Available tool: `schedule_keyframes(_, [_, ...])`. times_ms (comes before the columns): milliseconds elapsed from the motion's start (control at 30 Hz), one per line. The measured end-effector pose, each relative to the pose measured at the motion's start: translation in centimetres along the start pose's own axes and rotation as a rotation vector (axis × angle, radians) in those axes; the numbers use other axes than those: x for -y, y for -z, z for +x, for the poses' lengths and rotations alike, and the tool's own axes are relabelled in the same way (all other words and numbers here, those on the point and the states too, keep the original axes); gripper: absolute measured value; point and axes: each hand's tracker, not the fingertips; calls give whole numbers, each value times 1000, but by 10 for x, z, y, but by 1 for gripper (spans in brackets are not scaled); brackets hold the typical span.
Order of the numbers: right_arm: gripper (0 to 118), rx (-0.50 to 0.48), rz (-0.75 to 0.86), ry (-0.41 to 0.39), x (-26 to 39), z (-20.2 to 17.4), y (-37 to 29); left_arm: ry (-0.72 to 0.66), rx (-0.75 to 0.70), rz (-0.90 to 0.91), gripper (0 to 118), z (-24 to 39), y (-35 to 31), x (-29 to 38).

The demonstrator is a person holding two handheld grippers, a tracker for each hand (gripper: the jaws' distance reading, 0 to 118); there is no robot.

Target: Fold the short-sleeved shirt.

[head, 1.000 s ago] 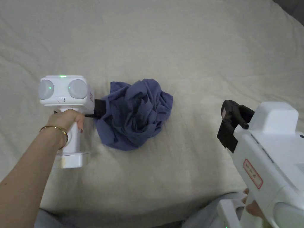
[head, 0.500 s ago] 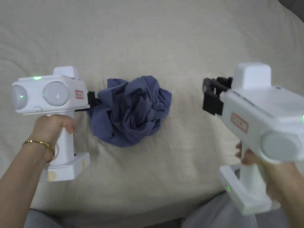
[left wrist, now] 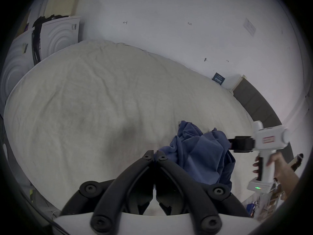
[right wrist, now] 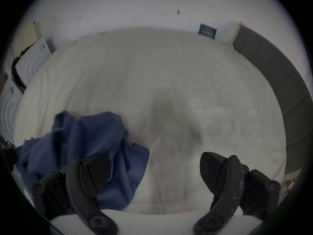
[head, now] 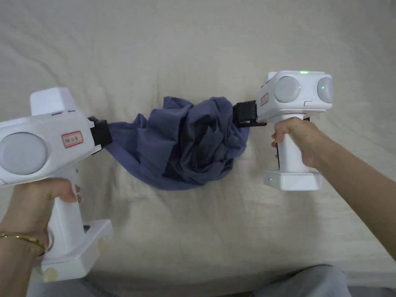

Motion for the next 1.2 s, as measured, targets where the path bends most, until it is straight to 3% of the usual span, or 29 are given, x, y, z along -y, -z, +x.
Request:
schedule_keyframes(67, [107, 16, -14, 33, -2, -4, 16, -10, -2, -2, 1, -5, 0, -1])
schedule_keyframes(100, [99, 14, -10, 45, -3, -6, 21, -12, -2, -3, 1, -8, -1, -1])
schedule_keyframes(167, [65, -8, -21, 52, -2, -9, 30, -17, -7, -3, 1, -10, -1, -1])
schedule_keyframes(200, [38, -31, -37, 49, -2, -11, 32, -24, -10, -3, 1, -12, -1, -2])
schedule_keyframes(233, [29, -76, -31, 43, 0, -14, 30, -35, -12, 0, 1, -14, -2, -3])
schedule_keyframes(300, [5, -58, 6, -2, 1, -16, 19, -60, -22, 9, 1, -17, -3, -6])
schedule_keyframes(400, [5, -108, 7, -44, 0, -10, -7, -97, -42, 46, 1, -23, -10, -18])
schedule_keyframes(500, [5, -150, 101, -28, 2, 9, -59, -125, -42, 116, 1, -25, -29, -36])
schedule_keyframes(667, [5, -238, 292, 28, 9, 69, -176, -125, -35, 267, 1, -26, -87, -70])
schedule_keyframes(900, [5, -257, 556, 113, 25, 141, -335, -107, -28, 513, 1, -15, -190, -119])
schedule_keyframes(1200, [5, -93, 759, 168, 29, 201, -462, -84, -38, 738, 1, -6, -297, -188])
